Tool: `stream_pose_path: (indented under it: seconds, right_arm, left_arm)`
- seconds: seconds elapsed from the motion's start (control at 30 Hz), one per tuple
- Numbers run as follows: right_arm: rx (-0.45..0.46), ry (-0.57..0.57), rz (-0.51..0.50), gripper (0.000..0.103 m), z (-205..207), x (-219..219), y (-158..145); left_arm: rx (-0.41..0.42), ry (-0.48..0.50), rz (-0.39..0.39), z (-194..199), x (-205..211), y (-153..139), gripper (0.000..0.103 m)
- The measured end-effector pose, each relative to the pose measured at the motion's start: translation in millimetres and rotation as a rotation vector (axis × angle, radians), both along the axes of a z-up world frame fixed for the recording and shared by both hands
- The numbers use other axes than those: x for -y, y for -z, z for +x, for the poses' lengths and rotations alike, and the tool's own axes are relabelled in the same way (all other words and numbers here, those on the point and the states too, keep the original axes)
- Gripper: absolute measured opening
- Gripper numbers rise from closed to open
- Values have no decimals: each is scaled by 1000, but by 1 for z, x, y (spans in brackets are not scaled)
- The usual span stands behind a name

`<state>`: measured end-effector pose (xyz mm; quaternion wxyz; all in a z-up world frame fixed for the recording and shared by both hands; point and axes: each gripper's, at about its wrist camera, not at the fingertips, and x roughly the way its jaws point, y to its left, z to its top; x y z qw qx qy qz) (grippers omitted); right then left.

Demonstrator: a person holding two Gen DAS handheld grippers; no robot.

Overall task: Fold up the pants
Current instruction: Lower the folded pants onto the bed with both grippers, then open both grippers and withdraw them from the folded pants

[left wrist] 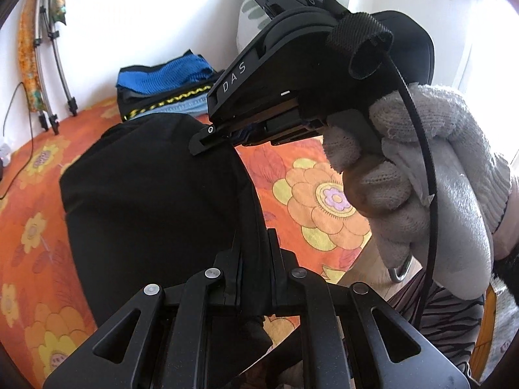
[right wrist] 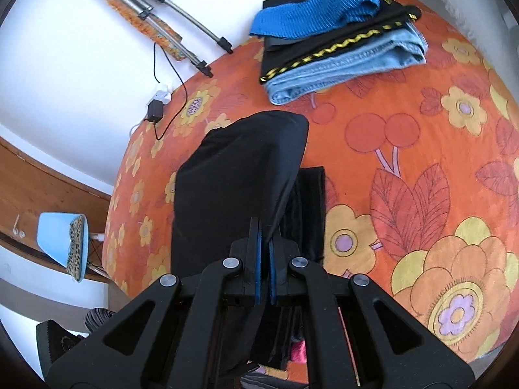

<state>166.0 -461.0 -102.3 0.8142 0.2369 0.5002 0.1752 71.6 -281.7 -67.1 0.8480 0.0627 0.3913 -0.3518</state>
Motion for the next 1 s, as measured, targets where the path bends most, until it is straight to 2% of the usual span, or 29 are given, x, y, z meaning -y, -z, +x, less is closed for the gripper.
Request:
stream_pose_path:
  seconds: [0.13, 0.23, 0.4, 0.53, 0.63, 0.67, 0.77, 0.9, 1.0]
  right_arm:
    - [-14, 11, 16, 4, 2, 6, 18]
    - [-27, 17, 32, 4, 4, 9, 32]
    - [0, 19, 28, 4, 8, 6, 44]
    - [42, 7, -31, 6, 7, 2, 40]
    - [86, 13, -110, 16, 4, 3, 32]
    - [108, 34, -163, 16, 0, 5, 26]
    - [179, 77, -233, 16, -14, 12, 7]
    - [261, 45, -188, 16, -44, 5, -15]
    - [285, -64, -190, 16, -66, -28, -15]
  left_arm:
    - [-29, 14, 8, -4, 8, 10, 13]
    - [-60, 48, 1, -10, 10, 12, 34]
    - [-42, 98, 8, -34, -14, -5, 34]
    - [-25, 59, 17, -35, -58, -21, 34]
    - [15, -20, 55, -20, -92, -30, 34]
    - [16, -41, 57, -14, -99, -32, 34]
    - [4, -96, 60, 11, -115, -31, 34]
    - [47, -116, 100, 41, -109, -24, 34]
    - [70, -115, 142, 61, -96, -10, 34]
